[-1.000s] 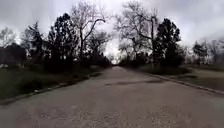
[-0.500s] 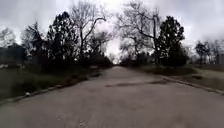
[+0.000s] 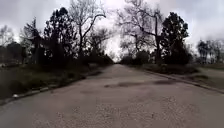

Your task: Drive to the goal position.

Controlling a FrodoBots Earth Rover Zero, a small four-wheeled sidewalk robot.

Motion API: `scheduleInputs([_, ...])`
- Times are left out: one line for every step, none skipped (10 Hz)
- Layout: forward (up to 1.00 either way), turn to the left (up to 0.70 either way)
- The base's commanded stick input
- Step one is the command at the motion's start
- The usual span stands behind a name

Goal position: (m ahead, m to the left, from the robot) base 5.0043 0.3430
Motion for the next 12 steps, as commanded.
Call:
scheduleInputs([0.70, 0.00])
scheduleInputs([0.70, 0.00])
scheduleInputs([0.70, 0.00])
scheduleInputs([0.70, 0.00])
scheduleInputs([0.70, 0.00])
scheduleInputs([0.70, 0.00])
scheduleInputs([0.70, 0.00])
scheduleInputs([0.70, 0.00])
scheduleInputs([0.70, 0.00])
scheduleInputs([0.70, 0.00])
scheduleInputs([0.70, 0.00])
scheduleInputs([0.70, 0.00])
